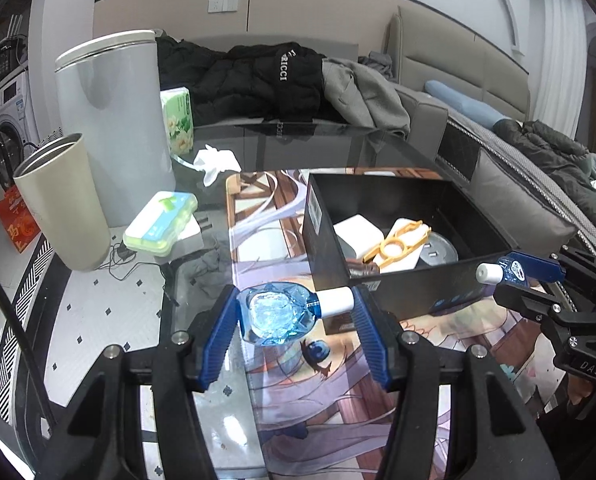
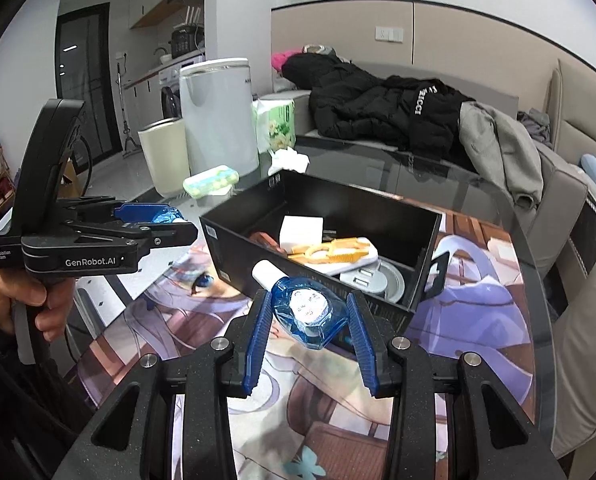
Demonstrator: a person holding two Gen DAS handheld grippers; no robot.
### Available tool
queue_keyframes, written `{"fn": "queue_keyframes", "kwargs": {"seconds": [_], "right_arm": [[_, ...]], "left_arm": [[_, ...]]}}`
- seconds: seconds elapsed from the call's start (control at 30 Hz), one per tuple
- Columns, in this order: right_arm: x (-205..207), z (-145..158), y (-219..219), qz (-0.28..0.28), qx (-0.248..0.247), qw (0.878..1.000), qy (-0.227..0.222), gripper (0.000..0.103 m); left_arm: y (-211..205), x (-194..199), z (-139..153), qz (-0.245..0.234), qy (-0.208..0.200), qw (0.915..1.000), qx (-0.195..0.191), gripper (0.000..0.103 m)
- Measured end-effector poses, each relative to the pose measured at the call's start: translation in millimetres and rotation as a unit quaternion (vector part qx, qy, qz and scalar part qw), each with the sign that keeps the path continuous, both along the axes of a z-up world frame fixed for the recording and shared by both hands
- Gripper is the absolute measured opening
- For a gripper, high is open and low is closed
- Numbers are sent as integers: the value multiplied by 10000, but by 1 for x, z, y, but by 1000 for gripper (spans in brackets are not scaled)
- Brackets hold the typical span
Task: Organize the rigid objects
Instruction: 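Carry the small blue bottle with the right tool while the left tool carries the large bottle into the box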
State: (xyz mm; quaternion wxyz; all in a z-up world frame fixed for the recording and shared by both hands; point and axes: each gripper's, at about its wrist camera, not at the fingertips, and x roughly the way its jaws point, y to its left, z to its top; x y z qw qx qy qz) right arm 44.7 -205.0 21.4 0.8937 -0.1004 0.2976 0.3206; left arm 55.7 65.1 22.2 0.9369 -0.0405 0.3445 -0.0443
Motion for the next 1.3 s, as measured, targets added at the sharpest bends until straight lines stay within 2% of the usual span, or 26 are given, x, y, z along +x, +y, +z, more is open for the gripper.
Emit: {"fn": "queue_keyframes", "kwargs": {"seconds": [0.3,0.57,1.0,1.3], "right_arm": [[-1,13,-5,-26,311,9992,-249,39],[-1,24,-8,-69,567,9973,-455,39],[8,24,-11,-284,669,9963,-468,39],[14,20,-6,-323,621,9967,-402,39]], "left_arm": [[2,-4,9,38,-354,9993,-97,56],[-4,-2,11,13,-485,9988,-101,56],[-21,8,15,-212,-713,9970,-225,56],[-29,21,13,-284,-685,9969,-271,56]]}}
